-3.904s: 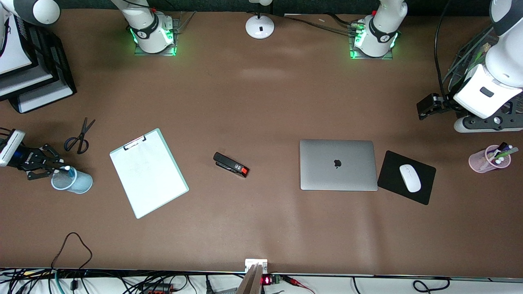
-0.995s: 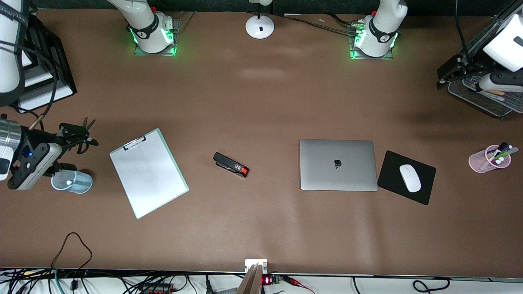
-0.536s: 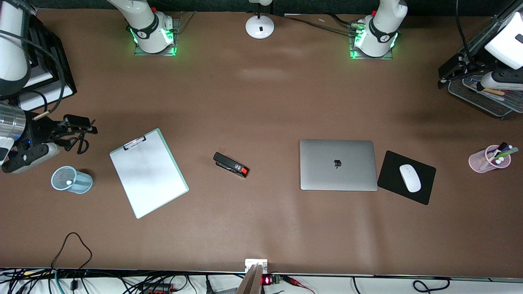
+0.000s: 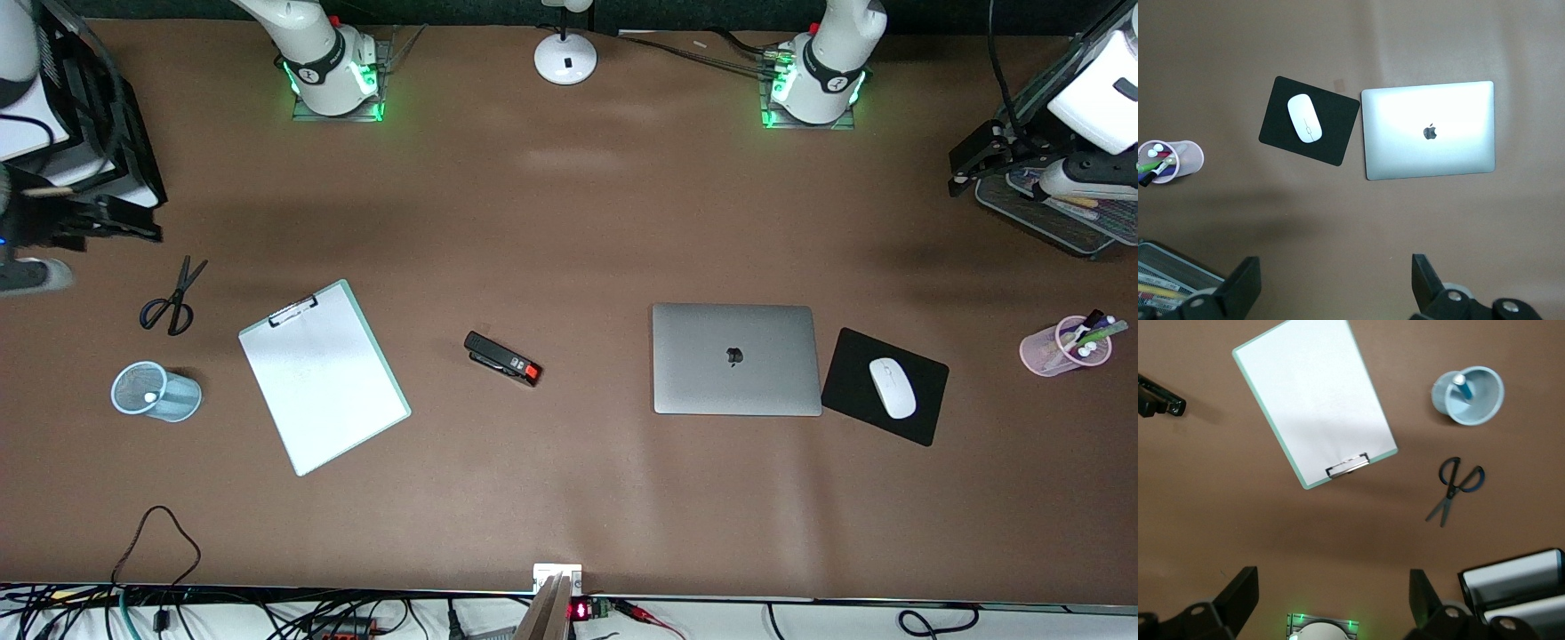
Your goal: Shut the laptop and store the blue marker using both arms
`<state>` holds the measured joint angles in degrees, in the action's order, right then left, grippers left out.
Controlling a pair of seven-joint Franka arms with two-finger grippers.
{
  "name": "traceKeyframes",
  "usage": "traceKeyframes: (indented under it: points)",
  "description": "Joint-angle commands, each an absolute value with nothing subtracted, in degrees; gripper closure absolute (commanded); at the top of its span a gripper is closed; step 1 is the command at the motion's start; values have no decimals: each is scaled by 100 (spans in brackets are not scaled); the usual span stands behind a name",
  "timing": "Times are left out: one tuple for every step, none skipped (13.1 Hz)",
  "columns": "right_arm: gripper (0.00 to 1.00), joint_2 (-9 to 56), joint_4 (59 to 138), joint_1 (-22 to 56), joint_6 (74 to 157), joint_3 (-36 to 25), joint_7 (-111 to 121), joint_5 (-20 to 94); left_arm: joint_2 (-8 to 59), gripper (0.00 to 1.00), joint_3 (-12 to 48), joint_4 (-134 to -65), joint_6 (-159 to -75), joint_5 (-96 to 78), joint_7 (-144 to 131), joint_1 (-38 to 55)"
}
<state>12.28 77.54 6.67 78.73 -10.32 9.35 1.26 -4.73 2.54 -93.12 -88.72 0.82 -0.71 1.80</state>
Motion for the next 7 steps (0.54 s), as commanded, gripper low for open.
traceKeyframes:
  points:
    - [0,906,8102,615,7857,-1072,608,44,-545,0,255,-9396,-8930,35,53,185]
    - [0,757,8260,641,7875,-1072,406,44,-545,0,255,-9396,-8930,35,44,185]
    - [0,591,8462,659,7910,-1055,335,27,-545,0,255,-9396,-8938,26,44,185]
    - [0,484,8568,668,7928,-1046,334,9,-545,0,255,-9396,-8956,9,44,185]
    - [0,405,8648,668,7936,-1037,343,-17,-545,0,255,-9396,-8956,9,44,193]
    - [0,309,8744,668,7989,-1037,343,-26,-545,0,255,-9387,-8965,9,44,193]
    - [0,203,8841,668,8068,-1037,343,-35,-545,0,255,-9387,-8974,9,44,185]
